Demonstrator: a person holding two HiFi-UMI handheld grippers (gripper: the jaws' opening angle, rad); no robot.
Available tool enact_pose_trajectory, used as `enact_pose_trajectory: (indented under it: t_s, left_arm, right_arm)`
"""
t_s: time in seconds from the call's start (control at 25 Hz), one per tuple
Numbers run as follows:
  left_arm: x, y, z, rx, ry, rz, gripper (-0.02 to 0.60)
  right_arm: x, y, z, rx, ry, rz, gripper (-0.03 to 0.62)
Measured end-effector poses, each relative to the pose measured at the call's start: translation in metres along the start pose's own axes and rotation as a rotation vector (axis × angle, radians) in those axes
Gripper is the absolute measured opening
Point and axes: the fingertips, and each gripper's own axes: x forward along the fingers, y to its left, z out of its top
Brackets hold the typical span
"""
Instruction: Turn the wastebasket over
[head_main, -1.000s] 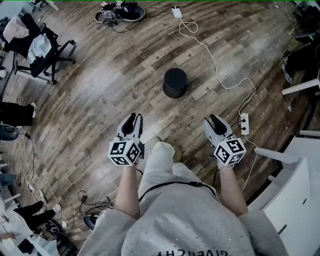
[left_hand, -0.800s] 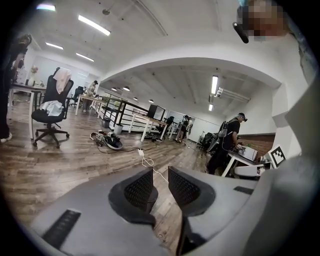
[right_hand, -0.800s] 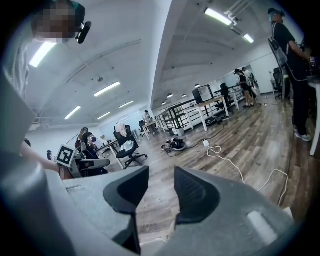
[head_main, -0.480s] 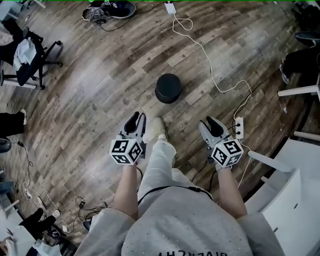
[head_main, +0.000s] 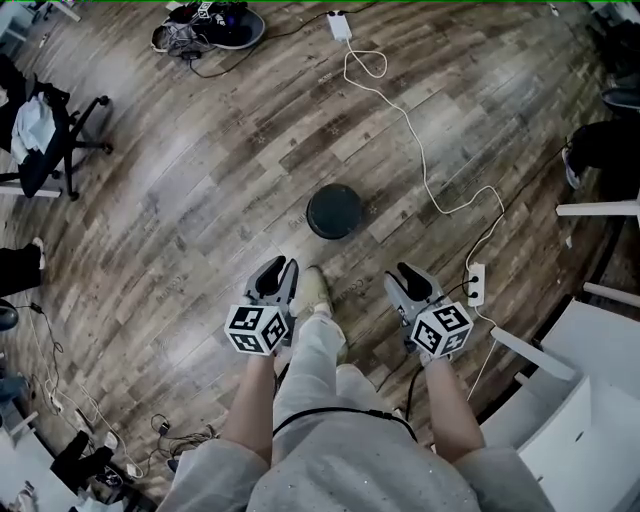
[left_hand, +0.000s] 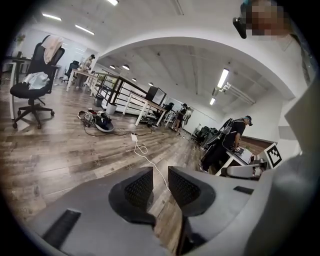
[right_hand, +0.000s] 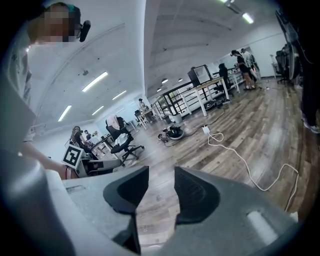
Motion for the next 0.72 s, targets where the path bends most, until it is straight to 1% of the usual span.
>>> enact_pose_trajectory:
  t_s: [0.2,0.32,0.4,0.52,0.64,0.72]
  left_arm:
    - [0.039,0.021,0.002,-0.008,0.058,-0.029,0.092]
    - [0.065,0.029,-0.002,-0.024,0.099,-0.071,0.091]
    - [0.083,0.034,-0.009,-0.039,0.127,-0.100,0.091]
    - [0.111,0.042,-0.022,-0.062,0.155,-0.122,0.092]
    - [0.139,0.052,-0.039,-0.090,0.175,-0.138,0.091]
    - [0.158,0.061,-0.052,-0.100,0.184,-0.135,0.092]
  right_arm:
    - [0.048,-0.017,0.006,0.026,0.046,0.005,0.147]
    - [0.073,-0.028,0.010,0.048,0.054,0.014,0.147]
    - [0.089,-0.037,0.012,0.066,0.052,0.020,0.147]
    - [0.112,-0.055,0.007,0.107,0.053,0.034,0.152]
    - [0.140,-0.078,-0.007,0.154,0.073,0.047,0.155]
    - [0.160,-0.093,-0.019,0.177,0.093,0.064,0.155]
